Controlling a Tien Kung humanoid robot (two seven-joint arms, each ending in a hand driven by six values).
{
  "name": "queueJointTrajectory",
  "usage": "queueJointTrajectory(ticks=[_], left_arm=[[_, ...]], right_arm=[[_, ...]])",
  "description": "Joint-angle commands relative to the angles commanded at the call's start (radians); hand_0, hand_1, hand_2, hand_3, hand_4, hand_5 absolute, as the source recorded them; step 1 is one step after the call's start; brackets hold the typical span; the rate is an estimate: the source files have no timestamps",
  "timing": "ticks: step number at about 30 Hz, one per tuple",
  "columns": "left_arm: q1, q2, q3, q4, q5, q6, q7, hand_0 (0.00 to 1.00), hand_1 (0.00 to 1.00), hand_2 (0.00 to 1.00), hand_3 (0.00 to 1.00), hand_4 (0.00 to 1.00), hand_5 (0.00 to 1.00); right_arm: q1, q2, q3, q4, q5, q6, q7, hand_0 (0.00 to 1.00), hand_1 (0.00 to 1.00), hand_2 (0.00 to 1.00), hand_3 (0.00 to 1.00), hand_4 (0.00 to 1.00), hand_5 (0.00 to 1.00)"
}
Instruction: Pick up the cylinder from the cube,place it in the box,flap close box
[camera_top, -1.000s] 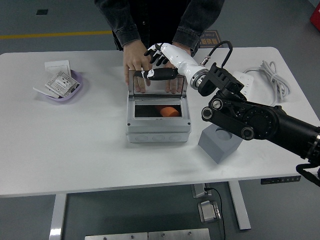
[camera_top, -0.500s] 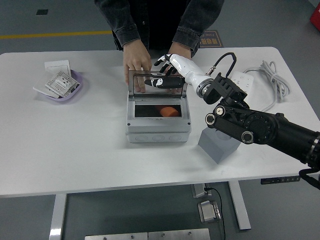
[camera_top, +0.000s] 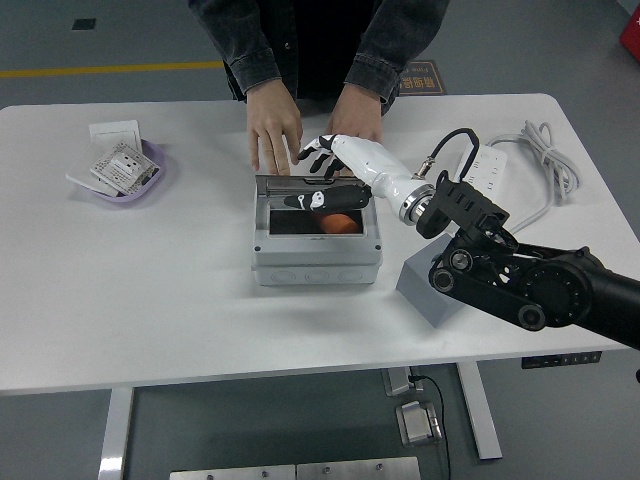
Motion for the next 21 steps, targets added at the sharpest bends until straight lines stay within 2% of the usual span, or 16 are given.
queueJointTrajectory(ticks=[4, 12, 17, 21], left_arm=[[0.001, 0.0, -0.002, 0.0, 0.001, 0.0, -0.001, 0.663, 0.72, 0.632, 0.648, 0.571, 0.071], [0.0, -0.002, 0.003, 0.0, -0.004, 0.0, -0.004, 0.663, 0.72, 0.632, 0.649, 0.571, 0.071], [0.0, -0.003, -0.002, 0.0, 0.002, 0.0, -0.003, 0.663, 0.72, 0.633, 0.648, 0.572, 0.071], [0.001, -0.005, -0.014, 0.0, 0.016, -0.001, 0.001, 0.663, 0.72, 0.633, 0.648, 0.572, 0.071]], right_arm=[[-0.022, -0.016, -0.016, 0.03, 0.003, -0.002, 0.003, 0.555, 0.499, 0.577, 0.715, 0.998, 0.61], [-0.044, -0.032, -0.008, 0.042, 0.003, -0.003, 0.006, 0.549, 0.499, 0.576, 0.715, 0.998, 0.615], [-0.062, -0.049, 0.048, 0.056, -0.012, -0.001, 0.004, 0.547, 0.503, 0.574, 0.712, 0.998, 0.614], [-0.107, -0.073, 0.135, 0.088, -0.059, 0.02, -0.013, 0.547, 0.503, 0.574, 0.712, 0.998, 0.614]])
